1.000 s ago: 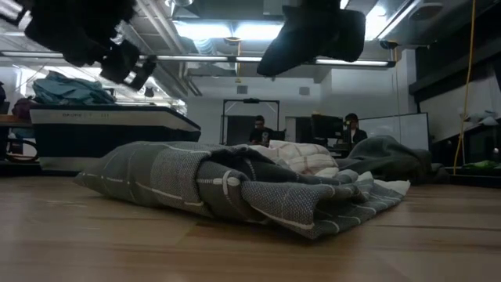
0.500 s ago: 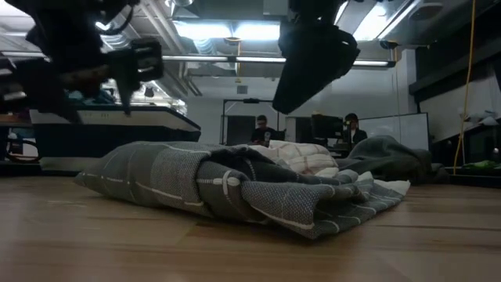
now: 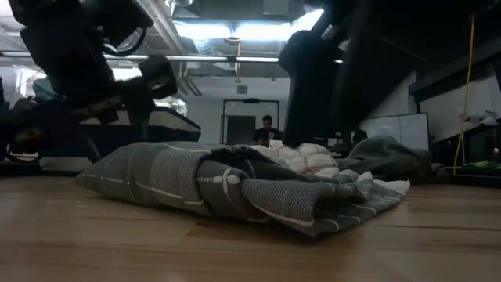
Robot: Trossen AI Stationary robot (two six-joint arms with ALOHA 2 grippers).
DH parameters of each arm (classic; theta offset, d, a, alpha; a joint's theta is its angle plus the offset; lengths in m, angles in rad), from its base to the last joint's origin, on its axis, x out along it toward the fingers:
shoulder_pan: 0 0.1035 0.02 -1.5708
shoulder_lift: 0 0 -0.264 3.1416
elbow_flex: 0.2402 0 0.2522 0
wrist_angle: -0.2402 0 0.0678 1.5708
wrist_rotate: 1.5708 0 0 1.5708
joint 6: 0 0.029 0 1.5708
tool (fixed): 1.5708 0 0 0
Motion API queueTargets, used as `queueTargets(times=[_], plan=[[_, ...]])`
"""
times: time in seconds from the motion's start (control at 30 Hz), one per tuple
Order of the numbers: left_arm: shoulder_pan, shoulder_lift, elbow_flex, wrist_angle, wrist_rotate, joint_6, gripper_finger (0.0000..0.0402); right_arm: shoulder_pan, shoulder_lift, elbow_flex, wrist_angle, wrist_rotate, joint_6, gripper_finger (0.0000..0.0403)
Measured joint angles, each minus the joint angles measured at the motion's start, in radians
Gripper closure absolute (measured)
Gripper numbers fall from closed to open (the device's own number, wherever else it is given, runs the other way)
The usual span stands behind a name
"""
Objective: Fold towel
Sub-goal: Fold the gray patterned towel
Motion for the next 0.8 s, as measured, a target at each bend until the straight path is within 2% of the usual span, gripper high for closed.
queueTargets(times=[0.2,0.3,0.63,0.8], plan=[[0.000,0.043,0.000,0.108,-0.003,0.021,0.0205,0.031,0.021,0.000,-0.024,0.079,-0.118,0.0059],[0.000,0.077,0.000,0.157,-0.003,0.021,0.0205,0.038,0.030,0.000,-0.024,0.121,-0.126,0.0059],[-0.005,0.156,0.000,0.217,-0.001,0.064,0.0205,0.038,0.089,0.001,-0.002,0.191,-0.114,0.0059],[-0.006,0.166,0.000,0.257,0.009,0.020,0.0211,0.036,0.096,0.002,0.009,0.237,-0.012,0.0067]])
